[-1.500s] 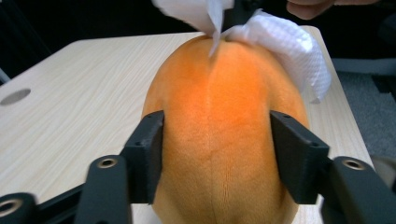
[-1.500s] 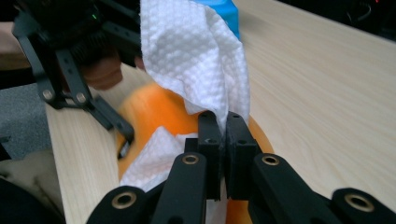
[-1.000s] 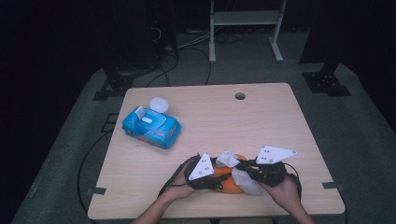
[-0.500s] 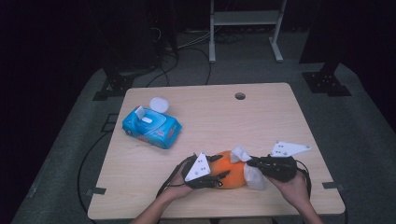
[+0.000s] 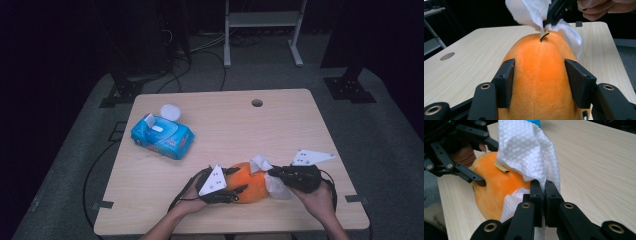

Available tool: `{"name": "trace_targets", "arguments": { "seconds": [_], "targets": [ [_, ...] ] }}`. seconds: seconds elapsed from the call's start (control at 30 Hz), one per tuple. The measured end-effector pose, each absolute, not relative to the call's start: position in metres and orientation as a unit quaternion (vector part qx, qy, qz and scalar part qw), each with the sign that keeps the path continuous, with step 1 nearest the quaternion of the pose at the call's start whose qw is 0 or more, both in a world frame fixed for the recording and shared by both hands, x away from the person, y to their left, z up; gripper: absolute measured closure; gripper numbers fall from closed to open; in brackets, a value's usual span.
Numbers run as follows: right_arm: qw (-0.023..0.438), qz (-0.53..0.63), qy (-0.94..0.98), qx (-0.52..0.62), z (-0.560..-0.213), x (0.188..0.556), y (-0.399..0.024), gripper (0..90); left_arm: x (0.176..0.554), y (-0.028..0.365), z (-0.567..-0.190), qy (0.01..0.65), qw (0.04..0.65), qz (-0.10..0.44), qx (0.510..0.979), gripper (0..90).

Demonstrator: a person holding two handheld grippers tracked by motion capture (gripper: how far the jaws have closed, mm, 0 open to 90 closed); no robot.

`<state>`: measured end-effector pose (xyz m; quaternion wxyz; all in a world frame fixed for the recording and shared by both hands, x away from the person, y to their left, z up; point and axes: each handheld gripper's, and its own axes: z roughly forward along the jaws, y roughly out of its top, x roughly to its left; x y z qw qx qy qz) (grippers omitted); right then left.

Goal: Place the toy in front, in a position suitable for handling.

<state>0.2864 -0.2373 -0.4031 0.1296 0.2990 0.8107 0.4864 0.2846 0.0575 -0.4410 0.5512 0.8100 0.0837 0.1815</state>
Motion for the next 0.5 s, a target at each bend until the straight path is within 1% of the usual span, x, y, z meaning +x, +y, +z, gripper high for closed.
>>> {"name": "trace_targets", "arguments": {
  "seconds": [0.13, 0.23, 0.3, 0.37, 0.4, 0.43, 0.5],
  "targets": [
    [0.130, 0.503, 0.808, 0.279, -0.396, 0.282, -0.229, 86.0, 0.283, 0.055, -0.441, 0.082, 0.554, 0.181, 0.808, 43.2],
    [0.127, 0.486, 0.821, 0.271, -0.401, 0.283, -0.220, 86.0, 0.283, 0.056, -0.441, 0.081, 0.552, 0.177, 0.811, 41.0],
    [0.109, 0.488, 0.821, 0.274, -0.407, 0.284, -0.221, 86.1, 0.285, 0.058, -0.439, 0.086, 0.555, 0.164, 0.811, 32.8],
    [0.114, 0.482, 0.826, 0.270, -0.408, 0.282, -0.221, 86.1, 0.287, 0.061, -0.435, 0.103, 0.563, 0.133, 0.809, 23.6],
    [0.115, 0.479, 0.827, 0.270, -0.408, 0.280, -0.222, 86.1, 0.288, 0.063, -0.434, 0.110, 0.561, 0.130, 0.810, 19.5],
    [0.114, 0.477, 0.829, 0.269, -0.408, 0.279, -0.223, 86.1, 0.290, 0.065, -0.435, 0.114, 0.559, 0.127, 0.811, 18.6],
    [0.109, 0.477, 0.829, 0.271, -0.409, 0.278, -0.227, 86.1, 0.294, 0.066, -0.438, 0.126, 0.548, 0.101, 0.820, 17.0]
  ]
}}
